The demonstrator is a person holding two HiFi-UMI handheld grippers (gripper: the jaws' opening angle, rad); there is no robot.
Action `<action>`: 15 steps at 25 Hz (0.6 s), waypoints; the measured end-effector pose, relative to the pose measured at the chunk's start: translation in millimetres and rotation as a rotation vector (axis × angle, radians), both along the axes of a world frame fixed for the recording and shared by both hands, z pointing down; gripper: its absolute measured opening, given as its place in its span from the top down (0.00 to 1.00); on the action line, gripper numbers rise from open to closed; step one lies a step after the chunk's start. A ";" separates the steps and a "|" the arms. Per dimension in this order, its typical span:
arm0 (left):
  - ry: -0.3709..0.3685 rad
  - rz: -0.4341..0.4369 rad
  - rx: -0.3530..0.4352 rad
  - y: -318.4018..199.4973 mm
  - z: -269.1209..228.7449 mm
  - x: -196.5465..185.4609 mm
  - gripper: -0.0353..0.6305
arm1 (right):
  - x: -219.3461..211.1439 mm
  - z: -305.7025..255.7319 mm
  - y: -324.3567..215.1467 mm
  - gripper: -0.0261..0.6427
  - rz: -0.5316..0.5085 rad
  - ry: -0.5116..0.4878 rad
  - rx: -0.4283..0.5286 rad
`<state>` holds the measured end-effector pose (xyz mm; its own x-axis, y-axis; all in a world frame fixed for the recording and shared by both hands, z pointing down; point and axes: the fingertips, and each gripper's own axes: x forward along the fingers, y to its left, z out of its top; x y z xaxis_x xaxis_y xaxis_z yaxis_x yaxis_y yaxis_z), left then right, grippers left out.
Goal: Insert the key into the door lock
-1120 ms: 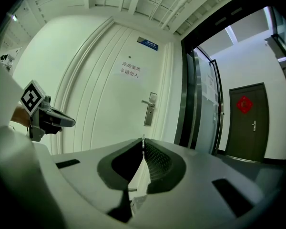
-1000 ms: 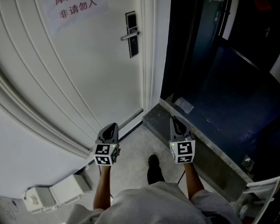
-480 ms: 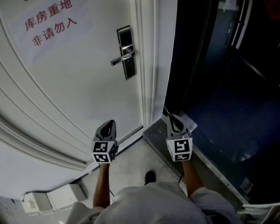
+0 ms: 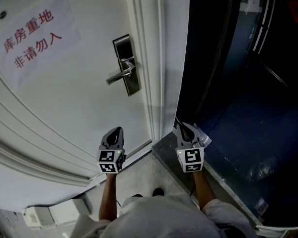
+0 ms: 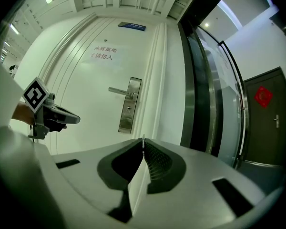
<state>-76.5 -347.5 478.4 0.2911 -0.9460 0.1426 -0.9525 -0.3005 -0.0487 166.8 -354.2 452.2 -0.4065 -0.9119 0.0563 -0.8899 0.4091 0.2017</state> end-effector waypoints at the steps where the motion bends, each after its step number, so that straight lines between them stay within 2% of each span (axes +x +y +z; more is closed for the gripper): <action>1: -0.002 0.000 -0.004 -3.0 1.2 1.4 0.92 | -0.4 2.4 -3.4 0.92 -0.002 -0.003 -0.005; 6: -0.018 -0.007 -0.027 -11.5 6.4 -3.2 0.92 | -2.0 15.2 -13.7 0.92 -0.005 -0.010 -0.036; 15: -0.015 0.012 -0.016 -41.6 8.1 -17.4 0.92 | -15.0 18.4 -38.4 0.92 0.017 -0.007 -0.043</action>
<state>-93.8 -389.0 486.5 0.2998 -0.9402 0.1618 -0.9482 -0.3123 -0.0577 151.9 -392.6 470.5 -0.3914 -0.9155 0.0928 -0.8982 0.4020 0.1776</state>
